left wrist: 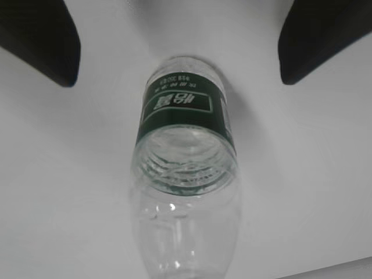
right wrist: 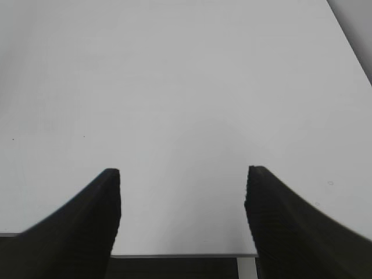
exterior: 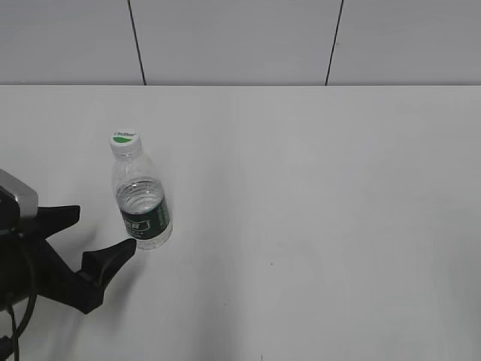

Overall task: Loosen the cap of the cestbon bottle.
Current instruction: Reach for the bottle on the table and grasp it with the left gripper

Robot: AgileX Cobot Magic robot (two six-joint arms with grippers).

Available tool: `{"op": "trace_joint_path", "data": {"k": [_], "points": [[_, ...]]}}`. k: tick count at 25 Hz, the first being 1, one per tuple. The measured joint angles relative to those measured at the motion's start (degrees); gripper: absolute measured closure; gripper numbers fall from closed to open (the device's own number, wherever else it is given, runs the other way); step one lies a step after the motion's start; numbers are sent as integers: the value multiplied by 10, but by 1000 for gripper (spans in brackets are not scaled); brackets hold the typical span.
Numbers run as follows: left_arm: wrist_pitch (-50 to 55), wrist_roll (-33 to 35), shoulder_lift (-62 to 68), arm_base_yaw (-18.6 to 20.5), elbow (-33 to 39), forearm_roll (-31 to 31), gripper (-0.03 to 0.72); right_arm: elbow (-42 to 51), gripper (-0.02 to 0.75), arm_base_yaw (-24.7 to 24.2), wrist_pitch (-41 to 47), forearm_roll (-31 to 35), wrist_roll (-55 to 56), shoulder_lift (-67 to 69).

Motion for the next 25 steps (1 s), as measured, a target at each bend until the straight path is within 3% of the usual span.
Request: {"op": "trace_joint_path", "data": {"k": [5,14,25], "points": [[-79,-15,74,30,-3,39,76,0,218,0,0,0,0,0],[-91,-33,133,103,-49,160,91,0,218,0,0,0,0,0],[-64,-89,142,137,-168,304,95,0,218,0,0,0,0,0]]}}
